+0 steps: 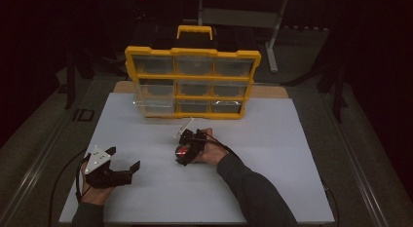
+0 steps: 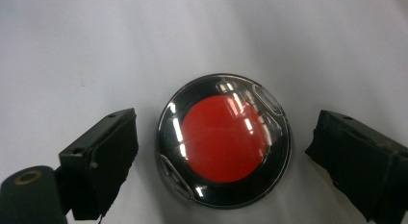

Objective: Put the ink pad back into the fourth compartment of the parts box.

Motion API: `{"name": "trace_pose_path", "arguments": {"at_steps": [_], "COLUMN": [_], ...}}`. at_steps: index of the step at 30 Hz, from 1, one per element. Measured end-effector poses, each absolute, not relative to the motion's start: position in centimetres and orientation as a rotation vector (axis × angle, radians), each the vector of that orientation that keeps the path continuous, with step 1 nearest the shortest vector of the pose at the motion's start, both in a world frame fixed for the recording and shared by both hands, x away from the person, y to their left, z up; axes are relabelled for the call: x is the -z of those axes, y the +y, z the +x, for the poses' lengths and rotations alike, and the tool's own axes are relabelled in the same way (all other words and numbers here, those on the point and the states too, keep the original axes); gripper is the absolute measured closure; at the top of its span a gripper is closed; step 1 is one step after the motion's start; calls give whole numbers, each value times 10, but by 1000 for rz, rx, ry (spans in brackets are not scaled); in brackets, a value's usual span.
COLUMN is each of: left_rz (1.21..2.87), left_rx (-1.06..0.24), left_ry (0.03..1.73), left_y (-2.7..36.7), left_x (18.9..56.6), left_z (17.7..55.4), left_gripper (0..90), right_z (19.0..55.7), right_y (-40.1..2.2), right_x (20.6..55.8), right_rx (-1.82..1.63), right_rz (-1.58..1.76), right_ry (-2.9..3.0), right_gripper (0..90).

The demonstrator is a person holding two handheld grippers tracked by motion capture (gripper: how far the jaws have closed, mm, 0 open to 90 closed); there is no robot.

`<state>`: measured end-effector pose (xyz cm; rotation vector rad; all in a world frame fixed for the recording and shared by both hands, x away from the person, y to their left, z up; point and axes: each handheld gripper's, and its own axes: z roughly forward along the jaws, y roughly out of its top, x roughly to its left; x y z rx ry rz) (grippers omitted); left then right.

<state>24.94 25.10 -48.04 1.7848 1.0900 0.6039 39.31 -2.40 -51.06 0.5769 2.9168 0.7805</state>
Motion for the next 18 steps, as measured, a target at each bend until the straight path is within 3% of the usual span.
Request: {"name": "trace_pose_path", "arguments": {"at_steps": [6,18], "left_rz": [1790,1793], "left_rx": [-603,-604], "left_ry": [1091,1091], "left_y": [251,250], "left_x": [481,481], "left_z": [249,249], "left_gripper": [0,0], "right_z": [392,389], "right_y": [-23,-23], "right_x": [512,508], "right_rx": [-771,-745], "right_rz": [570,578], "right_ry": [2909,2916], "right_gripper": [116,246]}}
